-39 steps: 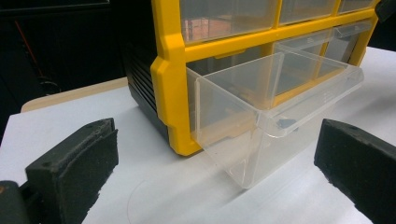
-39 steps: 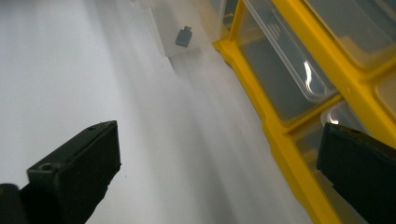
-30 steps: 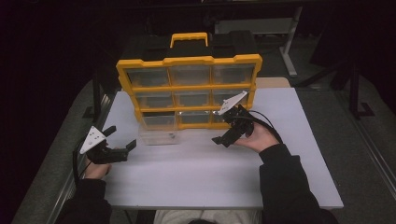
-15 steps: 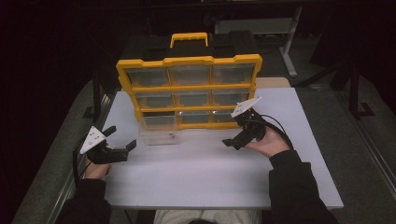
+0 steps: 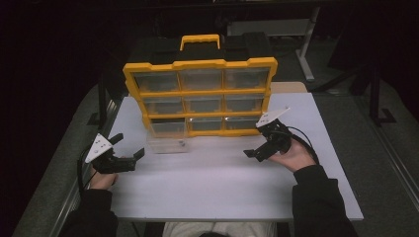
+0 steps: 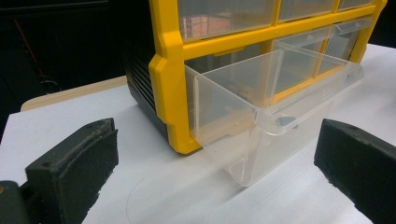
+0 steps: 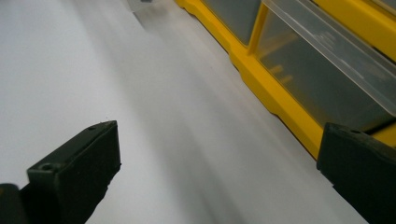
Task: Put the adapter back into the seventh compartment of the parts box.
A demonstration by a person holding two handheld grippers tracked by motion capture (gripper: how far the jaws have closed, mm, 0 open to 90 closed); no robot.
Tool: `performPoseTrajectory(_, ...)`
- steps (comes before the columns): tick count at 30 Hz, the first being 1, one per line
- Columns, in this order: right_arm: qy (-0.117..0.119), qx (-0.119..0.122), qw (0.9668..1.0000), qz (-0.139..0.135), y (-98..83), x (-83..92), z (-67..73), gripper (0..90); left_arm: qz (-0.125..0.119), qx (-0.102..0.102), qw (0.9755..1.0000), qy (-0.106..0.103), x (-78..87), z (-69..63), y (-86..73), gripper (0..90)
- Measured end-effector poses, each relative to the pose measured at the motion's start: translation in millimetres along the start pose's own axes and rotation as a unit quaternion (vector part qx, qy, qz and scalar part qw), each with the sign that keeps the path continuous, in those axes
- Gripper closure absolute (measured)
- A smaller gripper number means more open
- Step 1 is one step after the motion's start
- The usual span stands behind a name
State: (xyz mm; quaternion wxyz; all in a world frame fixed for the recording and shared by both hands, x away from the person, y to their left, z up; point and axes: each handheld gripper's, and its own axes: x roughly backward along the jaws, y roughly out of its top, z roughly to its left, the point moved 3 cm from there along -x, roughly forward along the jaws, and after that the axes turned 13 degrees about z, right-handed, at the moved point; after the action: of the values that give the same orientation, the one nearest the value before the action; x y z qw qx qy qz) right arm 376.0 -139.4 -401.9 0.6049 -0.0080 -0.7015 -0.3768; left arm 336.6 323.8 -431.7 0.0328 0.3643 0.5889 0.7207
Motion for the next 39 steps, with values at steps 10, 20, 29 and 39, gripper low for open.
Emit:
performPoseTrajectory(10, -0.001, -0.025, 0.9996, -0.013, -23.1, 4.5, -5.9, 0.0, 0.002, -0.001, 1.0000, 0.000, -0.5, -0.2, -0.4, 0.0)
performPoseTrajectory(20, 0.001, -0.050, 0.9984, -0.025, -42.7, 6.8, -9.8, 0.0, 0.005, -0.003, 1.0000, 0.001, -0.9, -0.3, -1.1, 0.0)
performPoseTrajectory(29, -0.004, -0.072, 0.9965, -0.042, -62.6, 9.9, -12.2, 0.0, 0.005, -0.004, 1.0000, 0.001, -0.6, 0.1, -1.1, 0.0)
performPoseTrajectory(39, -0.009, -0.088, 0.9947, -0.052, -85.1, 9.1, -10.8, 0.0, 0.006, -0.005, 1.0000, 0.001, -0.6, -0.2, -1.1, 0.0)
